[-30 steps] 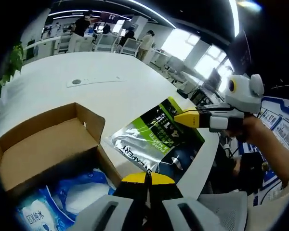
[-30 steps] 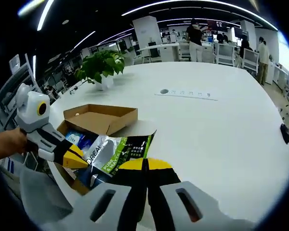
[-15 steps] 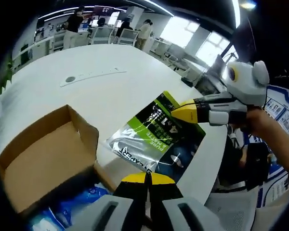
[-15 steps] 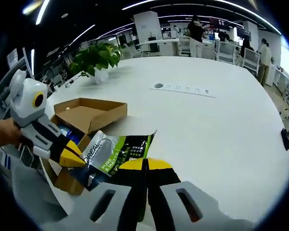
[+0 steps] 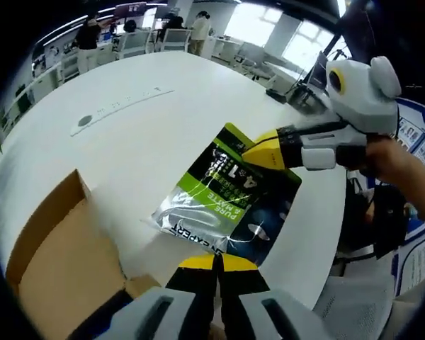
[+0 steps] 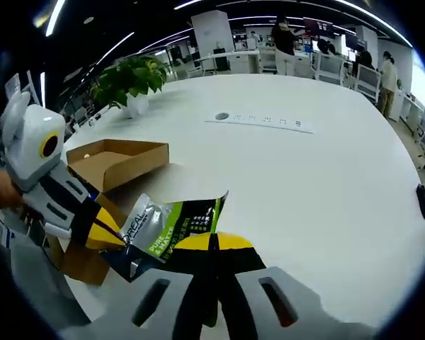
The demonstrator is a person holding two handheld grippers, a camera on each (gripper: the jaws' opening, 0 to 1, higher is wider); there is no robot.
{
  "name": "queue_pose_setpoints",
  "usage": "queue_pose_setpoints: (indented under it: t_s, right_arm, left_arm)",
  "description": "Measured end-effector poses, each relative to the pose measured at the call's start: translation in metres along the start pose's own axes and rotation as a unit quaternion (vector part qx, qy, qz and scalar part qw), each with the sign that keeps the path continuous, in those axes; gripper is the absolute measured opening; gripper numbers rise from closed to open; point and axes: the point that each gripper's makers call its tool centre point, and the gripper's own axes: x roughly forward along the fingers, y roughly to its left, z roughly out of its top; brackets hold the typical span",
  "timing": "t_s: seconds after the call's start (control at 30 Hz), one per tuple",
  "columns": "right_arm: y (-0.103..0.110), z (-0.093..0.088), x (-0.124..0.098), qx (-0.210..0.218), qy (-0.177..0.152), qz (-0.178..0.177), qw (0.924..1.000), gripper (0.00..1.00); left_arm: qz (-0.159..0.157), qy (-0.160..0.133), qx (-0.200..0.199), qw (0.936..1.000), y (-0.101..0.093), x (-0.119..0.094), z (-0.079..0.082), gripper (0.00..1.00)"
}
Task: Operate the shoe box by opening the lid, removing the specified soft item, and placing it in the target area until the item is outside and the box remains undamaged.
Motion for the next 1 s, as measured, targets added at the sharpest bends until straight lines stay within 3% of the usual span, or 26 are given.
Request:
queue_pose_setpoints:
  t_s: [0.37,0.67,0.8,1.0]
  right_arm:
    - [-0.012,-0.013,0.014,0.021,0.002,0.001,0.9998,0.0]
    - [-0.018,-0.023,0.025,0.03,0.005,0.007,0.9995,0.0]
    - [-0.018,-0.027,0.03,0.031,0.009,0.009,0.9995,0.0]
    - [-0.017,-0.034,0.036,0.023,0.016,0.01,0.9996,0.0]
  left_arm:
    - [0.008,0.021,0.021,0.9995,0.006,0.019,-0.003,0.0]
    - [0.026,0.035,0.066,0.9969,0.013,0.027,-0.006,0.0]
    - [0.044,0.054,0.126,0.9896,0.016,0.031,-0.009,0.0]
    - [0.059,0.07,0.172,0.9808,0.019,0.036,-0.014,0.01]
